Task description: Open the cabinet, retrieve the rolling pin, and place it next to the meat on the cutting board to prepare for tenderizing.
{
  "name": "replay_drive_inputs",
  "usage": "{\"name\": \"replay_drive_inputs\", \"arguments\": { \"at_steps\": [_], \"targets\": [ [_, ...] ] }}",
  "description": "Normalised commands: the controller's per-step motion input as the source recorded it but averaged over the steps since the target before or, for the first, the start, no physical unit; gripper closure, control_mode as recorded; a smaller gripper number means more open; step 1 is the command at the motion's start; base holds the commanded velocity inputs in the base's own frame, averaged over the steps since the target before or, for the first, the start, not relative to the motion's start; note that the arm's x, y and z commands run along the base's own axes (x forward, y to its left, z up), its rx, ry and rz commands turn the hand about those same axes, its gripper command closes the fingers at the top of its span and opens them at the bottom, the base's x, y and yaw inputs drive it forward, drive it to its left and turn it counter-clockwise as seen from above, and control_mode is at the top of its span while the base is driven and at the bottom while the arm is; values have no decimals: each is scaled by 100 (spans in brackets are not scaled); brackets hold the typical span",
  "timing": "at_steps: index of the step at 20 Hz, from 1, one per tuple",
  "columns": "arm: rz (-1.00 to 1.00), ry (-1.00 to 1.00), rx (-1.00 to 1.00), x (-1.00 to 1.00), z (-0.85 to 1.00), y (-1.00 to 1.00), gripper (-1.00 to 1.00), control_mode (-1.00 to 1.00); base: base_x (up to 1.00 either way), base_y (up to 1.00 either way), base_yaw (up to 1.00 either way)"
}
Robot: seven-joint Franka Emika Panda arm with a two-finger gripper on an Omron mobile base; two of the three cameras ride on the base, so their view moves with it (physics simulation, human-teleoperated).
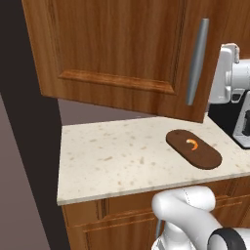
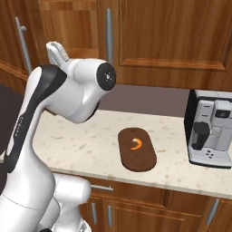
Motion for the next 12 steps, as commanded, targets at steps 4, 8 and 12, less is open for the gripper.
{"name": "replay_drive_inputs", "arguments": {
  "at_steps": [4, 8, 12],
  "targets": [
    [17, -3, 0, -93, -15, 80, -100, -100, 0, 0, 0],
    [15, -5, 0, -91, -12, 90, -100, -100, 0, 0, 0],
    [9, 0, 0, -40, -7, 95, -100, -100, 0, 0, 0]
  ]
}}
